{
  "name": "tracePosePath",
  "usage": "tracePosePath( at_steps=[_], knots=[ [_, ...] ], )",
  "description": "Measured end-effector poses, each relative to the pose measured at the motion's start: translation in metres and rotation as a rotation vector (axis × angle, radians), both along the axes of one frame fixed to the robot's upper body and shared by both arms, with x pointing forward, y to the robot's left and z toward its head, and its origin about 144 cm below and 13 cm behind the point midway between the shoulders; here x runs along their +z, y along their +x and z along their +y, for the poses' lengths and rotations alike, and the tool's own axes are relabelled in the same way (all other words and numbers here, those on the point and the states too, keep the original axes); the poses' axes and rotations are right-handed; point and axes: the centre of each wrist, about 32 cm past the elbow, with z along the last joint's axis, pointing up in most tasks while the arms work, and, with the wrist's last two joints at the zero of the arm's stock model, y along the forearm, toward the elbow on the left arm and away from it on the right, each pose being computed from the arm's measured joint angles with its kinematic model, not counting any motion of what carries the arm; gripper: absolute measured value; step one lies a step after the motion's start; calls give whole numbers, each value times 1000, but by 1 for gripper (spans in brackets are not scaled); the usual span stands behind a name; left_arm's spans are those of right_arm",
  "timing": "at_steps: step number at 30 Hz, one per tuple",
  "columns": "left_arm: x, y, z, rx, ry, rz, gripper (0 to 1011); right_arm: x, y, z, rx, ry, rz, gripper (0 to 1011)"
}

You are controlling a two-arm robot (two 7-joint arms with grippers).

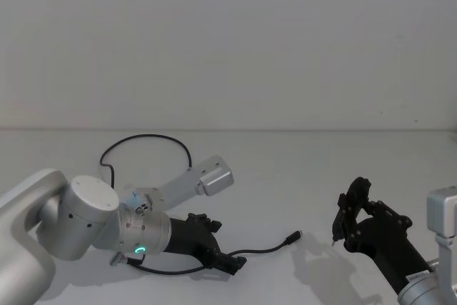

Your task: Pick up the data cable with the one hand.

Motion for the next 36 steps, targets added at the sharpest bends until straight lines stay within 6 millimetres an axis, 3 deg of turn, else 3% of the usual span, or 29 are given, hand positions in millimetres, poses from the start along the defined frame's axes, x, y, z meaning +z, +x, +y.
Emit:
tracePosePath(
  at_steps=[12, 16, 29, 36],
  knots=[
    [-3, 0, -2, -18, 20, -21, 1004, 0, 0, 0, 0, 0, 0, 263],
    [-4, 0, -2, -21, 23, -24, 957, 0, 0, 0, 0, 0, 0, 263],
    [-5, 0, -3, -27, 29, -31, 602, 0, 0, 0, 0, 0, 0, 263],
    [-5, 0, -3, -29, 30, -32, 352, 0, 0, 0, 0, 0, 0, 263]
  ],
)
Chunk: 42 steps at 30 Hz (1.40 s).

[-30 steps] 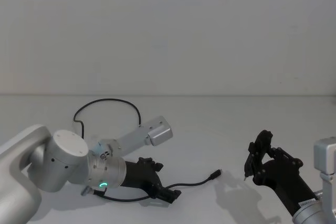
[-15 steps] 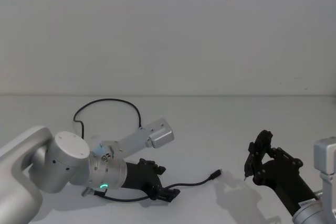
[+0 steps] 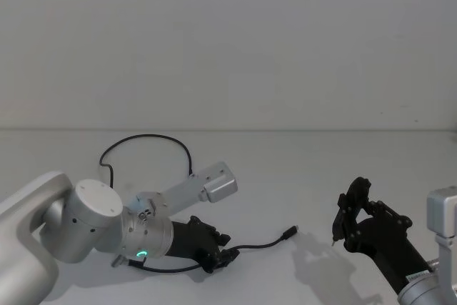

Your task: Pick up the data cable with the one hand.

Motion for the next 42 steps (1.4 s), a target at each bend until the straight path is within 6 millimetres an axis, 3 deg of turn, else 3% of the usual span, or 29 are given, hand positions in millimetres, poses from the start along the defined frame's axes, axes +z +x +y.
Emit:
tracePosePath(
  at_steps=[8, 12, 25, 42],
  knots=[
    [0, 0, 0, -1, 1, 0, 105, 0, 0, 0, 0, 0, 0, 263],
    [0, 0, 0, -4, 0, -4, 41, 0, 0, 0, 0, 0, 0, 263],
    [4, -7, 6, -76, -45, -48, 41, 7, 0, -5, 20, 60, -46, 263],
    [20, -16, 51, -215, -120, -95, 41, 25, 3, -18, 112, 293, -121, 263]
  ],
)
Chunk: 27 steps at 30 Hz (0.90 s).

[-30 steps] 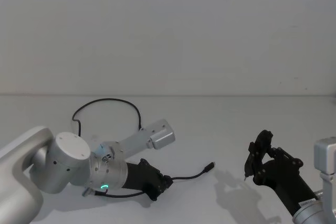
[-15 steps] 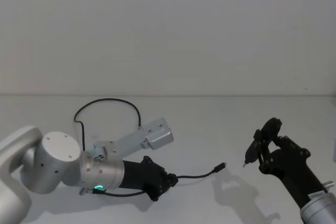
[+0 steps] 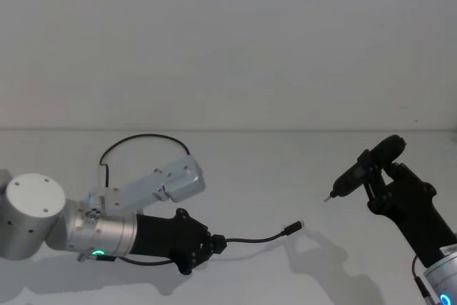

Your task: Pick up the data cable with the one hand.

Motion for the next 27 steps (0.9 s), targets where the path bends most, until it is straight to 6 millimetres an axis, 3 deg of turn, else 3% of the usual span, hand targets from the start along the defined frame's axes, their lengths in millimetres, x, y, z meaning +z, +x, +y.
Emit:
tracePosePath(
  at_steps=[13, 27],
  knots=[
    [5, -3, 17, -28, -12, -10, 41, -3, -4, -6, 22, 127, 27, 263],
    [7, -5, 23, -38, -16, -14, 41, -18, -3, -6, 40, 176, 102, 263]
  ],
)
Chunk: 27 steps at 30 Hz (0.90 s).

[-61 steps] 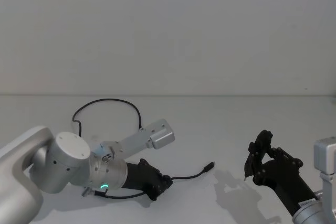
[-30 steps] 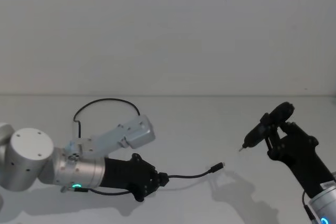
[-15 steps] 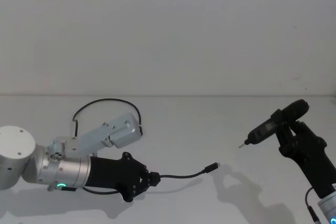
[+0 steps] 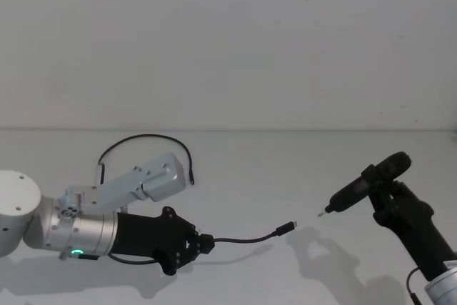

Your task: Pick up the data cable with the one hand.

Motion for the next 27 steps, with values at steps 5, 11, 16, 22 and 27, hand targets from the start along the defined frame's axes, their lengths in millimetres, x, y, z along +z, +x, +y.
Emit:
tracePosePath(
  at_steps=[5, 11, 16, 22, 27],
  knots=[
    [0, 0, 1, -2, -1, -1, 41, -5, 3, 3, 15, 8, 18, 263],
    [1, 0, 2, -3, -1, -1, 41, -7, 5, 5, 30, 13, 26, 263],
    [1, -1, 2, -3, -1, -1, 41, -7, 7, 8, 46, 15, 25, 263],
    [1, -1, 2, -4, -2, -2, 41, -6, 9, 11, 58, 17, 23, 263],
    [1, -1, 2, -5, -2, -2, 41, -6, 11, 13, 65, 16, 23, 263]
  ],
)
